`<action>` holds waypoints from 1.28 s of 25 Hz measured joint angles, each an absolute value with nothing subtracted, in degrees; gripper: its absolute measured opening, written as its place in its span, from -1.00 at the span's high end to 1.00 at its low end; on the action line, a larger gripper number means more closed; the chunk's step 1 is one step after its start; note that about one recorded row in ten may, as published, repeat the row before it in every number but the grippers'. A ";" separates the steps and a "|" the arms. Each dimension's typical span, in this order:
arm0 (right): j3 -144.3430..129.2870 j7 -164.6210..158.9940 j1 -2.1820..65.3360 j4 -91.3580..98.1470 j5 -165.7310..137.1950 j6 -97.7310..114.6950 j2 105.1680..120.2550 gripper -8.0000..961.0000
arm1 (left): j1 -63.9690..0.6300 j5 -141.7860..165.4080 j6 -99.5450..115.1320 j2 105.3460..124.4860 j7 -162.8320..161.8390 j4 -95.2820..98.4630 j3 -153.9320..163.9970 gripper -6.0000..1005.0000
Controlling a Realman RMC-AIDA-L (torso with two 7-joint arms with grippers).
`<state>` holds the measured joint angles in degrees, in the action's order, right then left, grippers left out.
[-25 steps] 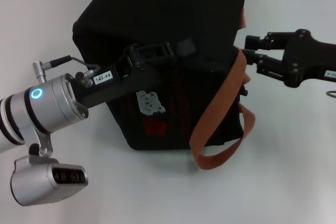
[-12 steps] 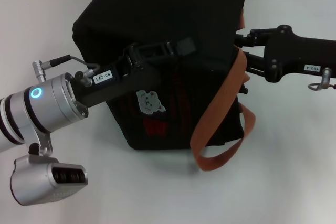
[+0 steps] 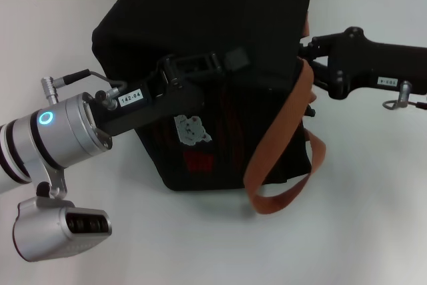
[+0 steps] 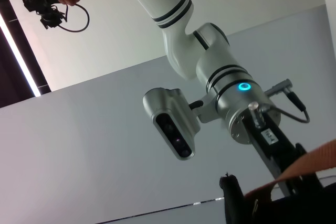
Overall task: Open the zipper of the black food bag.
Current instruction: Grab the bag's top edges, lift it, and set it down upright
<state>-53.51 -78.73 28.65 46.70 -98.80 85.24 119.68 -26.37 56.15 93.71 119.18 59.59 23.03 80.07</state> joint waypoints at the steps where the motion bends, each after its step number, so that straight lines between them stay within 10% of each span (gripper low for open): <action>1: -53.75 -78.70 28.65 46.64 -98.35 84.65 119.69 0.48 | -26.37 56.15 93.71 119.18 59.59 23.03 80.07 0.79; 14: -55.20 -75.03 27.29 46.42 -96.57 84.82 119.49 0.98 | -26.46 56.01 93.55 119.18 59.59 23.03 80.18 0.79; 32: -55.07 -71.72 25.12 46.17 -95.24 86.59 119.48 0.96 | -26.45 55.53 93.33 119.18 59.59 23.03 80.24 0.79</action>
<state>-55.07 -71.72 25.12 46.17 -95.24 86.59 119.48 -26.45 55.53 93.33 119.18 59.59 23.03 80.24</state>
